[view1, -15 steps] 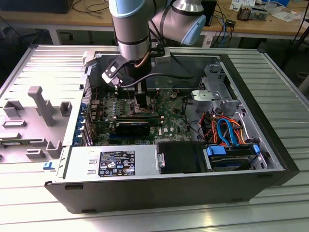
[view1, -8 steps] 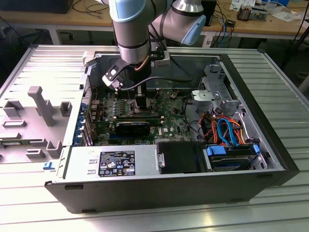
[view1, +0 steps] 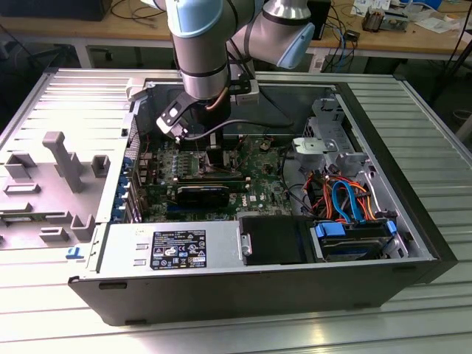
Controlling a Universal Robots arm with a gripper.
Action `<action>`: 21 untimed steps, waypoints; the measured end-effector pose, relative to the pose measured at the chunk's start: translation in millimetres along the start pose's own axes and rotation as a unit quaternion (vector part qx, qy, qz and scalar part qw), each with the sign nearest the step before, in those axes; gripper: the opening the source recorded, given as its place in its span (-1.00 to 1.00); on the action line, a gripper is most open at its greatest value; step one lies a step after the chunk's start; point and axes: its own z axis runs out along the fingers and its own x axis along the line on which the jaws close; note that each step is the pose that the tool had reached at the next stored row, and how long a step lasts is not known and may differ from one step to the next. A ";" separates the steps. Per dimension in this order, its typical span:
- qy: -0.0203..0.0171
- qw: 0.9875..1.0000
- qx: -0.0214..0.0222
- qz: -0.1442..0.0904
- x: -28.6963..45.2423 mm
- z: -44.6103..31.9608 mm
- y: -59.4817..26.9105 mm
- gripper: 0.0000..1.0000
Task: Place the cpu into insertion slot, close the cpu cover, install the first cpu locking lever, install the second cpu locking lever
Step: 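Place the cpu into insertion slot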
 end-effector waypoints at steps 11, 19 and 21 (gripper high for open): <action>0.001 1.000 0.001 -0.004 -0.1 3.4 -0.5 0.08; 0.002 1.000 0.001 -0.014 -1.0 8.5 -1.3 0.08; -0.008 1.000 0.001 -0.014 -0.6 9.0 -1.3 0.08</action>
